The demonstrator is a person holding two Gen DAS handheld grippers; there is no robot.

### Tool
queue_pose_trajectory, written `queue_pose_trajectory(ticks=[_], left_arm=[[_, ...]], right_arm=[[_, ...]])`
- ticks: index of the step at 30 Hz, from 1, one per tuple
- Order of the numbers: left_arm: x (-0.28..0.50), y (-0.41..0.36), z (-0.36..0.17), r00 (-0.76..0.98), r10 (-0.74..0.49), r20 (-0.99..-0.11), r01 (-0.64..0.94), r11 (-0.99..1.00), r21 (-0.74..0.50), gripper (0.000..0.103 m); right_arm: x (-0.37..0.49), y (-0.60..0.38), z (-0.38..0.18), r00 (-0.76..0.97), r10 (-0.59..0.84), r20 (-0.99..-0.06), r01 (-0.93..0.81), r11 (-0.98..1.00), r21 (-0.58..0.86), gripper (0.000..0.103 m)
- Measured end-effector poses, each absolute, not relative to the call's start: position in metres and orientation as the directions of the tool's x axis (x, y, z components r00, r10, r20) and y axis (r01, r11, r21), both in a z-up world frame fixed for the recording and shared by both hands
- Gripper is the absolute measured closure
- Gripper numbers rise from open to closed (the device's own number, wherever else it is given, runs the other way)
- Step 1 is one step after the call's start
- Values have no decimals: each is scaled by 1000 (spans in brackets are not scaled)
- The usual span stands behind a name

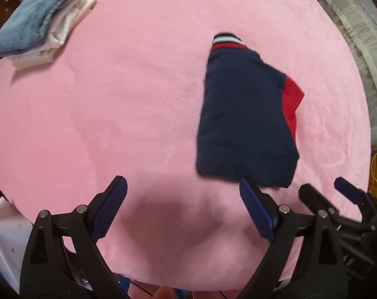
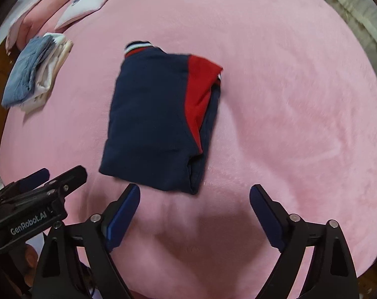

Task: Fold large clothes
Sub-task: 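Move both open grippers to the bundle's folded end, then grasp the folded navy bundle with both grippers and lift it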

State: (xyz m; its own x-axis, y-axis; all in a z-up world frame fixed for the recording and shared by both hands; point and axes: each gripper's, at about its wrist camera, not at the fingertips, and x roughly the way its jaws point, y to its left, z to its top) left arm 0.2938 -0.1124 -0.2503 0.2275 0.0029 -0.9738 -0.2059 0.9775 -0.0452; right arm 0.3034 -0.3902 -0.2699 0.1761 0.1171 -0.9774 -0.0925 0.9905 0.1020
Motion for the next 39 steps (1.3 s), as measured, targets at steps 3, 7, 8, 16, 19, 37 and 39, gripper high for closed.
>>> queue_pose_trajectory(ticks=[3,7,8,16,19,37,39], left_arm=[[291,-109,-235,245,-21,-969,-203,977,-72,8],[292,-107,-223,250,-61,-966,-186,976,-110,8],[291,-107,-218,250,-58,-967,-185,977,-107,8],[294,-113,-219,237,-57,-970,-171,980,-99,8],[297,-113,-224,222,-67,-973,-182,977,-109,8],[362,-103,-334,119,-357,-926,-363,853,-375,17],[375,-109,-344,111,-376,-920,-341,855,-391,17]], right_arm=[[310,-392,-251,190,107,-976,-99,991,90,8],[322,-390,-229,216,72,-974,-129,991,45,7],[322,-391,-225,220,64,-974,-132,991,35,7],[322,-391,-225,203,58,-977,-140,990,30,7],[320,-388,-232,193,59,-980,-147,989,31,7],[351,-444,-375,140,511,-848,72,849,524,18],[361,-446,-385,153,539,-828,78,829,554,22]])
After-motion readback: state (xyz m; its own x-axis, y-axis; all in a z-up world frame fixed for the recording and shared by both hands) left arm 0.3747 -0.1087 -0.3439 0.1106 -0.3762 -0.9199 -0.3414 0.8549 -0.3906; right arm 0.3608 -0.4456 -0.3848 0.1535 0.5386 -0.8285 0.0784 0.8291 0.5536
